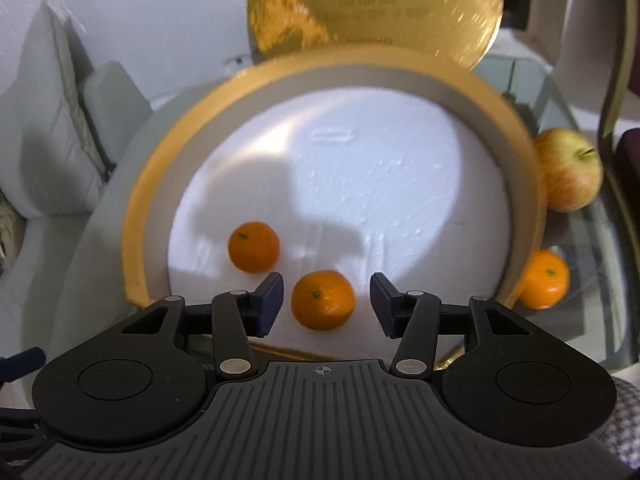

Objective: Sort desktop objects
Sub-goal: 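Lower the mandarin onto the foam in the box and release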

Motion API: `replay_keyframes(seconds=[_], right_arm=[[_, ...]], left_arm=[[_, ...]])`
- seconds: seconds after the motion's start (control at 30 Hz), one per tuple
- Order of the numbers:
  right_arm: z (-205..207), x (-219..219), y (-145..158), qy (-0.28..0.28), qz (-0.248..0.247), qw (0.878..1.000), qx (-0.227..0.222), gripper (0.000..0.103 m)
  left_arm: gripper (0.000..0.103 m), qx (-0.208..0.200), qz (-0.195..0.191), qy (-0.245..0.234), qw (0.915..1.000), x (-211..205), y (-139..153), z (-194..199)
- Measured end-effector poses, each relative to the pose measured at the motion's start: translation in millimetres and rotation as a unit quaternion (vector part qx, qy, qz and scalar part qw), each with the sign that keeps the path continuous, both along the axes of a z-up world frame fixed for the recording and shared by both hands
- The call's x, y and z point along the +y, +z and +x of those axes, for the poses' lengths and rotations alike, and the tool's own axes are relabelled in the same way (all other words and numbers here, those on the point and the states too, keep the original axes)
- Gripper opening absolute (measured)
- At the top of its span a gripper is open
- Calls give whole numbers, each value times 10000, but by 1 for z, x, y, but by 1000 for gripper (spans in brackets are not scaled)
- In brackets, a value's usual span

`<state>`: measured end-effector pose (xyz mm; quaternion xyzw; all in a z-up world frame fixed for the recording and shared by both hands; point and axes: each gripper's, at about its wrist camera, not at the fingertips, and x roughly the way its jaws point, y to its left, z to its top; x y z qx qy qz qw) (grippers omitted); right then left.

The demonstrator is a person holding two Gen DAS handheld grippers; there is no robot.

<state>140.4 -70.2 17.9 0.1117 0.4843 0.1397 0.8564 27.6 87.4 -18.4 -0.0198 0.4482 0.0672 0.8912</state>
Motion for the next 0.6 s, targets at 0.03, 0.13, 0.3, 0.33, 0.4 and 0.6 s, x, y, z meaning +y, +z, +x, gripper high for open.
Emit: replay_keyframes(seconds=[0.03,0.13,0.3,0.33,0.4,0.6], right_arm=[[-7,-4,6,-21,20,10000,-83,57],[-30,-17,21,-26,68,9995,-319,58],[-65,-40,27,-158,255,9990,-338,59],[-70,-43,26,-177,282,9990,-310,59],[-80,-50,22,-218,335,9989,-252,59],[-93,-63,3,-336,502,9982,-4,59]], left_arm=[[101,-18,28,-57,10000,-4,2,-2],[101,-58,95,-188,9998,-15,4,-5],[101,-83,240,-479,9985,-38,7,-11],[101,-79,280,-541,9981,-42,8,-12],[101,-71,358,-641,9973,-51,8,-13],[101,-24,578,-893,9943,-74,8,-18]])
